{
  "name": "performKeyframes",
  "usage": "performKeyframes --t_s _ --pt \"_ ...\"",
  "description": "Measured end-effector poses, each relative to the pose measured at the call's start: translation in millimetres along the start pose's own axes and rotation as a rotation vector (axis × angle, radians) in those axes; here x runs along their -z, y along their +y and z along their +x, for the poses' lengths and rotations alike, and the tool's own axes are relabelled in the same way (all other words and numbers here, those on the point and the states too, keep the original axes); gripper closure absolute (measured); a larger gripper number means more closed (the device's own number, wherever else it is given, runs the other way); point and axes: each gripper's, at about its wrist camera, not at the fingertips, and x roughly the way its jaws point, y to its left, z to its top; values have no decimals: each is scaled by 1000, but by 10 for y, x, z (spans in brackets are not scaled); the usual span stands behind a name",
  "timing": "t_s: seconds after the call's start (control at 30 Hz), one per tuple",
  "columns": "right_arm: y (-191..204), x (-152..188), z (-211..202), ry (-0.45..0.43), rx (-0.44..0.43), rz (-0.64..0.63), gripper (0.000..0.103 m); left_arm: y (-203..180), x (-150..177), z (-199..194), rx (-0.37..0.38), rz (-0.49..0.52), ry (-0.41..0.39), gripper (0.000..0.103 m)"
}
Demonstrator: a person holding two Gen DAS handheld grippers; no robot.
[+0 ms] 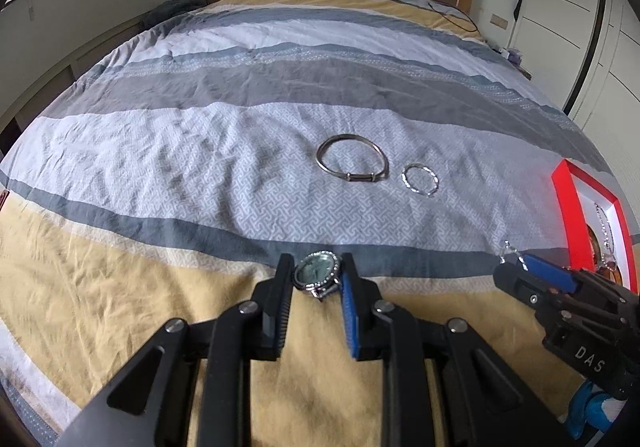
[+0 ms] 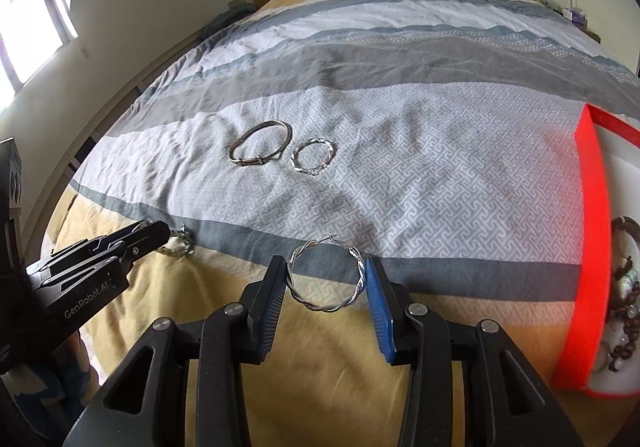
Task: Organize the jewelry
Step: 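Carry the watch and the twisted hoop over the red box with both tools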
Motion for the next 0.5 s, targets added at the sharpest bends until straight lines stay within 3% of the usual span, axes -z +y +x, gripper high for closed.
performKeyframes --t_s 0.5 --pt "170 142 -990 -115 13 -10 63 -189 55 -1032 30 27 -109 82"
